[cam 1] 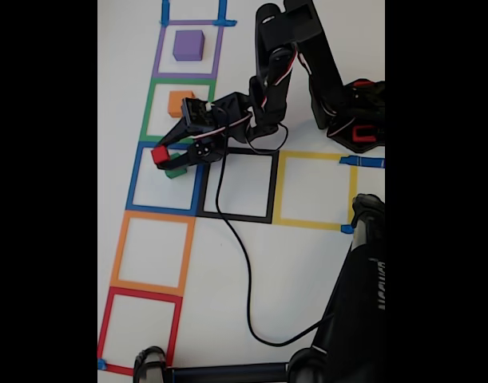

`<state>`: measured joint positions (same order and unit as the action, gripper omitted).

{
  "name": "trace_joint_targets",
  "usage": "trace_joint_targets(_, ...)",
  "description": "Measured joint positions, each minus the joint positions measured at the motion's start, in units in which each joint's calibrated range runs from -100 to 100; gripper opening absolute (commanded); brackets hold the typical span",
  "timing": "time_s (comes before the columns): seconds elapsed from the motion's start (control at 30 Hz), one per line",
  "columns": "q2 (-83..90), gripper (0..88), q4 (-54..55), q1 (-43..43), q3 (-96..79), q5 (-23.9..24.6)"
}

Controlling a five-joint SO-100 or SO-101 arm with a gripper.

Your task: Tower of hanoi

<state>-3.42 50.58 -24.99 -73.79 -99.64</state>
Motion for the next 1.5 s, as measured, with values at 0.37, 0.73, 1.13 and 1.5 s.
trace_joint_targets(0.37, 31.5, 1.9, -38.0, 6.7, 0.8, -0.4)
trace_joint_targets(0.73, 51.8, 2.0, -93.5, 12.1, 27.0, -0.4)
trace_joint_targets(1.13, 44.4, 1.3, -130.9, 25.3, 73.3, -0.4)
trace_joint_targets(1.5, 40.4, 1.4, -141.2, 40.7, 86.9, -0.4)
